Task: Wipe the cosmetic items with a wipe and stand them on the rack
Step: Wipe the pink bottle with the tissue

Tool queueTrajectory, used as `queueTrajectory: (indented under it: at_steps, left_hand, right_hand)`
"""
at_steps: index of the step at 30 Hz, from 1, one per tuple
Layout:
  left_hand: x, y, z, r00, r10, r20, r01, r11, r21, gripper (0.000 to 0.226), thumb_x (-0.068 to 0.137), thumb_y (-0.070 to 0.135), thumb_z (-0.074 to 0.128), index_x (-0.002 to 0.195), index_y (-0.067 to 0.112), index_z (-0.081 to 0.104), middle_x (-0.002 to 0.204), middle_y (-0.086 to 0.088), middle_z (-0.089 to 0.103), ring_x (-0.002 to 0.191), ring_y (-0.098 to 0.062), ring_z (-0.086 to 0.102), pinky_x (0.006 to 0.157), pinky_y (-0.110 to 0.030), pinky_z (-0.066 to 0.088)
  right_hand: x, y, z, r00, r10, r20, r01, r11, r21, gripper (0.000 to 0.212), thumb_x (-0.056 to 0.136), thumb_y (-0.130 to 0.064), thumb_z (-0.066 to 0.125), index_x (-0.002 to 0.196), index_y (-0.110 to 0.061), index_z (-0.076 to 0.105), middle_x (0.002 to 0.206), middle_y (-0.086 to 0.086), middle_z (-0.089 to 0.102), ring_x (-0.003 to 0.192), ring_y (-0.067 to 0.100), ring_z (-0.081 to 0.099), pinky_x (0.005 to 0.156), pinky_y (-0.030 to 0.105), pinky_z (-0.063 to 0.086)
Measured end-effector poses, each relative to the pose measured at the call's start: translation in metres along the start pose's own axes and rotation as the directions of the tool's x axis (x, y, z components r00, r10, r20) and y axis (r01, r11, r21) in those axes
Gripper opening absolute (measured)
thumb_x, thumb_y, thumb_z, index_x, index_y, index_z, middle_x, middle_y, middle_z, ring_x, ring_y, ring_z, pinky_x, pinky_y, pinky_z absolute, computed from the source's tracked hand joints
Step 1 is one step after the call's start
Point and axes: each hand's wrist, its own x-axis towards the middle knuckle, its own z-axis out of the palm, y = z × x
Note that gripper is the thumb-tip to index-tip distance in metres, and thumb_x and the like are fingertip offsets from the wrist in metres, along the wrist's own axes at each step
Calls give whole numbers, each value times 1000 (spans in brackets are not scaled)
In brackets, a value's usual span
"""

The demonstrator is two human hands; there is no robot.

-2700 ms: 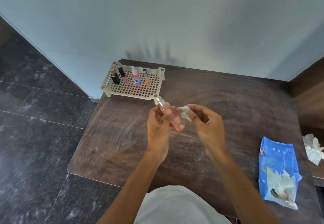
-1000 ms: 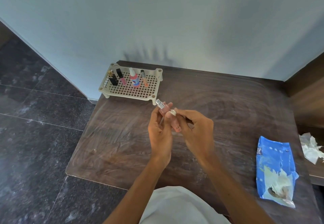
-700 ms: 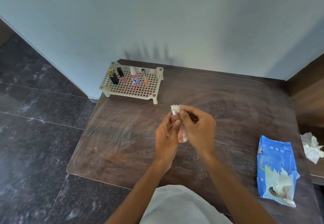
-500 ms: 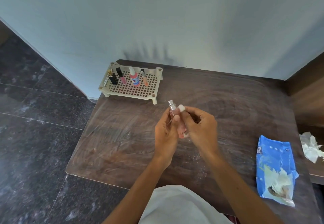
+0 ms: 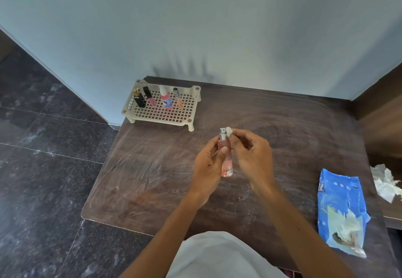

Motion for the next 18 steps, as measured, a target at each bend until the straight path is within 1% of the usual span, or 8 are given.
queueTrajectory:
  at_steps: [3, 5, 7, 9, 11, 13, 16, 18]
  left_hand:
    - [3, 3, -2, 997, -15, -70, 12, 999, -40, 29, 104, 23, 51, 129, 11, 61, 119, -7, 71, 112, -18, 68, 90, -31, 57]
    - [6, 2, -6, 995, -36, -95, 30, 998, -62, 31, 104, 25, 50, 128, 10, 61, 121, -6, 71, 116, -14, 67, 90, -29, 57]
    - [7, 0, -8, 994, -49, -95, 43, 997, -64, 30, 103, 25, 50, 128, 11, 61, 122, -6, 71, 118, -14, 66, 92, -29, 57]
    - [5, -2, -7, 995, -63, -74, 59, 997, -55, 30, 103, 25, 50, 127, 11, 61, 121, -6, 71, 117, -16, 66, 93, -31, 57]
    - [2, -4, -3, 997, -73, -40, 72, 996, -43, 30, 102, 26, 52, 127, 12, 61, 120, -7, 71, 112, -20, 68, 92, -35, 57]
    - [0, -3, 2, 995, -84, -54, 79, 992, -96, 33, 101, 27, 55, 129, 12, 57, 118, -9, 71, 107, -23, 70, 88, -37, 58]
    - [4, 6, 7, 978, -88, -190, 45, 974, -222, 38, 96, 31, 60, 126, 8, 55, 112, -10, 73, 97, -25, 71, 79, -37, 59]
    - [8, 12, 7, 956, -95, -278, 3, 949, -316, 43, 93, 30, 62, 127, 5, 52, 113, -6, 74, 105, -22, 71, 84, -38, 60]
  right_hand:
    - [-17, 15, -6, 998, 22, 52, -18, 998, -59, 13, 95, -22, 66, 102, -28, 74, 88, -15, 75, 81, -5, 69, 70, 9, 51]
    - [-30, 30, -9, 993, 71, 95, -56, 988, -146, 14, 95, -20, 66, 103, -27, 75, 88, -15, 75, 81, -6, 68, 70, 10, 50]
    - [-38, 39, -10, 989, 104, 100, -83, 976, -200, 15, 95, -20, 66, 105, -26, 75, 90, -16, 74, 83, -7, 67, 72, 9, 51]
    - [-37, 35, -9, 994, 91, 60, -80, 984, -161, 14, 95, -20, 65, 103, -27, 74, 89, -16, 75, 82, -6, 67, 73, 12, 54]
    - [-27, 25, -7, 997, 73, 10, -72, 996, -54, 12, 95, -21, 66, 101, -27, 74, 87, -13, 76, 80, -2, 70, 71, 15, 55]
    - [-15, 11, -4, 996, 93, -3, -93, 994, 52, 10, 93, -26, 68, 101, -27, 75, 87, -12, 76, 81, 0, 72, 70, 17, 57]
    - [-8, 4, 0, 997, 80, 11, -80, 994, 73, 10, 92, -30, 69, 100, -27, 75, 89, -13, 76, 84, 2, 72, 73, 20, 58]
    - [-13, 8, 1, 997, 74, -23, -72, 995, 65, 12, 93, -29, 69, 102, -25, 75, 90, -12, 76, 85, 0, 71, 73, 17, 55]
